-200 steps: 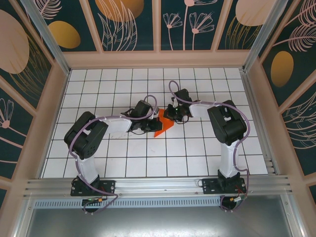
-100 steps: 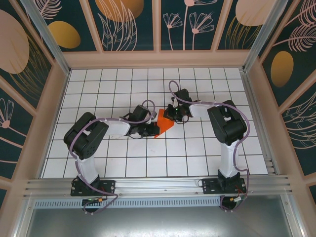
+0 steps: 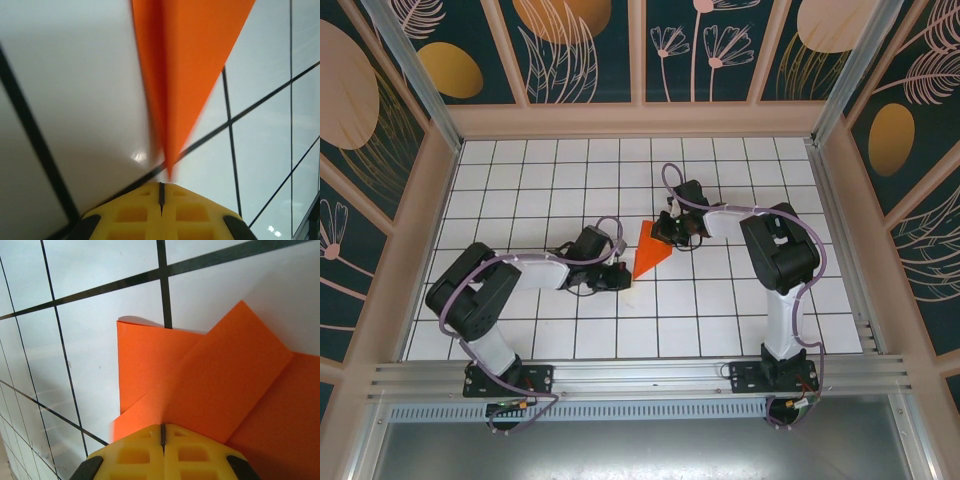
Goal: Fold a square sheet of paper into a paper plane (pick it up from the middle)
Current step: Fourth fold the wing at the center of the table.
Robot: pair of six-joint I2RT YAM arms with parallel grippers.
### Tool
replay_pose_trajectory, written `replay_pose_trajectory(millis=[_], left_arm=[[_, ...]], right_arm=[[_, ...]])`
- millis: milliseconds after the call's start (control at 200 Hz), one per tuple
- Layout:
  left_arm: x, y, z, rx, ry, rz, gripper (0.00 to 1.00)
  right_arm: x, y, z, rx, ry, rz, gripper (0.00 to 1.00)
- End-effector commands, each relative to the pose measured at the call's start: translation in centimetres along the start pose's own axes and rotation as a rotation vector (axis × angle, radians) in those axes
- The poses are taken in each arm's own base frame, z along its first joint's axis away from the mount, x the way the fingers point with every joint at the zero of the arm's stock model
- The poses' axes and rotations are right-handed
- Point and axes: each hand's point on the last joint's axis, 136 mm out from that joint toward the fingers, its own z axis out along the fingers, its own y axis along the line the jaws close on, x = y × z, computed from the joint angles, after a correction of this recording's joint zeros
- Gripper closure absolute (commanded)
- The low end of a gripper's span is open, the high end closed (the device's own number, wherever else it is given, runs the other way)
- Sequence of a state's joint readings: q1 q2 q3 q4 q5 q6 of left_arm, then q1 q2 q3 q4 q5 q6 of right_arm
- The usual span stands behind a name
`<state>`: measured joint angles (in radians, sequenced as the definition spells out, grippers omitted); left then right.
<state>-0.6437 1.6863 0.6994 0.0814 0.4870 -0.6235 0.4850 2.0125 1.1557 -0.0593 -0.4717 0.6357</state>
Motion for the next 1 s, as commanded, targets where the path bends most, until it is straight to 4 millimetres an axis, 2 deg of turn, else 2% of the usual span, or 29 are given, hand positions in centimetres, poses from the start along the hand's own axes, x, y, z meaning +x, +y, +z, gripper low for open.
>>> replay_pose_trajectory(millis=[0,100,220,355,445,590,615,806,996], left_arm=[[-0.2,-0.5,-1.5,-0.031,-0.017,0.052,1.00],[-3.4,-2.6,-3.5,-0.026,-0.152,0.104,1.00],[-6.1,-3.0,-5.1,-0.085,-0.265,0.125,1.00],[-6.5,-5.4,-3.7,0.051,-0.230,0.123,1.00],[-6.5,-6.0,-2.5,0.117,-0.197,0.097,1.00],[-5.7,-4.9,-0.7,0.103,-0.136,0.069,1.00],[-5.3,-4.0,0.2,0.087,-0.110,0.053,1.00],[-4.3,-1.8,1.5,0.019,-0.069,0.010,1.00],[-2.9,0.7,2.0,-0.064,-0.049,-0.021,1.00]], right_arm=[[3.8,-7.6,2.3,0.233,0.092,0.098,1.00],[3.9,-7.6,2.2,0.234,0.091,0.101,1.00],[3.8,-7.5,2.3,0.229,0.090,0.101,1.00],[3.7,-7.3,2.3,0.222,0.088,0.099,1.00],[3.5,-7.1,2.3,0.215,0.086,0.095,1.00],[3.2,-6.5,2.2,0.198,0.082,0.088,1.00],[3.1,-6.3,2.3,0.193,0.080,0.085,1.00],[2.5,-5.2,1.9,0.164,0.067,0.069,1.00],[0.5,-1.7,-0.4,0.080,-0.011,-0.033,0.98]])
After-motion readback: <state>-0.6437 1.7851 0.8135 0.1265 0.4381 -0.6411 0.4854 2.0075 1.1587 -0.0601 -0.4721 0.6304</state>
